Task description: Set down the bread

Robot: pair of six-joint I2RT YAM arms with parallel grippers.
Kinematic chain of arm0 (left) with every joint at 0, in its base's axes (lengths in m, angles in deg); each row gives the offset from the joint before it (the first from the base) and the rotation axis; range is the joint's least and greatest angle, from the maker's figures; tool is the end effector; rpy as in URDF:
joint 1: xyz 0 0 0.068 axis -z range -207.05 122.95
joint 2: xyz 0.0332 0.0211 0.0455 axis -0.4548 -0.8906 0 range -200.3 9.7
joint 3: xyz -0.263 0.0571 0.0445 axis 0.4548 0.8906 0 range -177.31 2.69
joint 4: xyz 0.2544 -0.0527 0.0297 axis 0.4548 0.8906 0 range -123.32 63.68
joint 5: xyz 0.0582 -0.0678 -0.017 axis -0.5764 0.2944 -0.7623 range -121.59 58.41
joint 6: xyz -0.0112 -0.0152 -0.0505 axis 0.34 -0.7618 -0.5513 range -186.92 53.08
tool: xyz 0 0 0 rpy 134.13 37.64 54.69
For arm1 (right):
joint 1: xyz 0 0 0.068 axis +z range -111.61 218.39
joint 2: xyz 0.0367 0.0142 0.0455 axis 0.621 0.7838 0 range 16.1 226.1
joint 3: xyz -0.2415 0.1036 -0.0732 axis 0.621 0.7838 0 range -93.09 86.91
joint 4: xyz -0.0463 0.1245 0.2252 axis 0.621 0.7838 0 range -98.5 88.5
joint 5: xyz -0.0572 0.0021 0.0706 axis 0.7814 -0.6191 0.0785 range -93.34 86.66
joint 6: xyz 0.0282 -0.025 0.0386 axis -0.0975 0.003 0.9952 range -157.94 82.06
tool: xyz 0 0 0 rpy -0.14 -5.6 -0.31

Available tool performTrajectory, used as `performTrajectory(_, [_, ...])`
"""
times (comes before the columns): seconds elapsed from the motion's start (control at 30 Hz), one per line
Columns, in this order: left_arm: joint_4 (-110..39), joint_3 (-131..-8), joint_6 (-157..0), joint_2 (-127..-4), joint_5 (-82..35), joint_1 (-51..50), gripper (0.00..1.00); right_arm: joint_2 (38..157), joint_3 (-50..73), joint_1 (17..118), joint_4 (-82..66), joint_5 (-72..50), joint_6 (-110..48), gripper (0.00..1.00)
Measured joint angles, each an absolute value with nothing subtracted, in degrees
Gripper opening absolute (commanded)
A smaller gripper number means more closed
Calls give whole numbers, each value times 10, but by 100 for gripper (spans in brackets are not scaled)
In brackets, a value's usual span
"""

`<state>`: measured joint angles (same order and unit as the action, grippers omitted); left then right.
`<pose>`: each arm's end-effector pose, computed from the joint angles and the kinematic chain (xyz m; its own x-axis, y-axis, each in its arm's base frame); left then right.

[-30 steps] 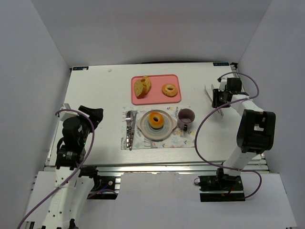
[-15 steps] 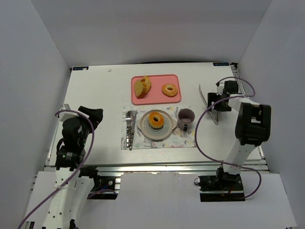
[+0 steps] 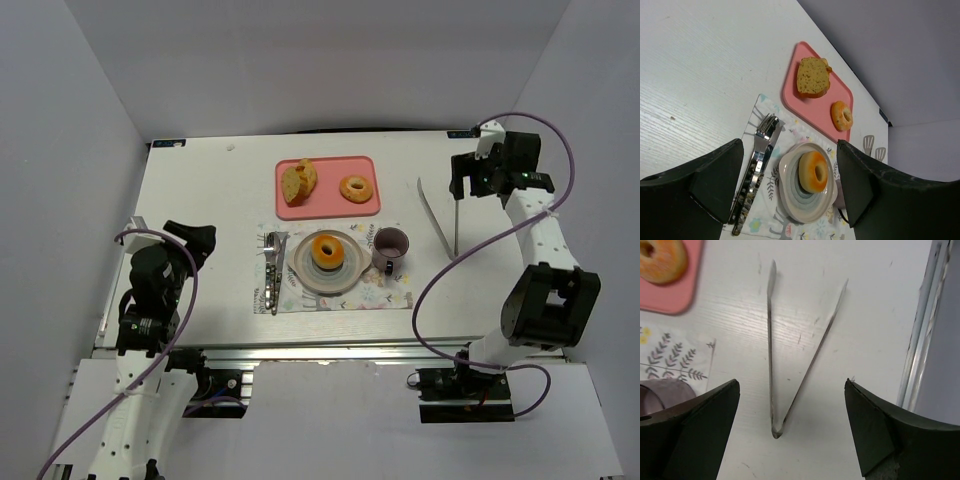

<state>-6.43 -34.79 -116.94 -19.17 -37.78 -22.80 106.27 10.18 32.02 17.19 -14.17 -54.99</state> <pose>0.1260 -0.0055 0.3028 -0.1793 -0.7505 -0.6361 -0.2579 0.6598 -0.7058 0.3560 -0.0329 0.3100 -0.5892 -0.2240 -0.7763 -0.2183 0.9692 -0.1140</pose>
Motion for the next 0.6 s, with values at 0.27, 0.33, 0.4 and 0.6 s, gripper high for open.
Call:
performTrajectory(0.27, [-77,-348,-1169,-191,-377,-228,84,1031,79,320,175,-200,-529,89])
performTrajectory(0.33, [-77,-348,-1169,-189,-377,-228,84,1028,79,321,169,-205,-503,89])
performTrajectory(0.4, [-77,-348,-1169,-187,-377,-228,84,1019,79,320,166,-220,-482,89])
performTrajectory(0.6, [-81,-347,-1169,-184,-377,-228,84,998,69,321,158,-266,-440,89])
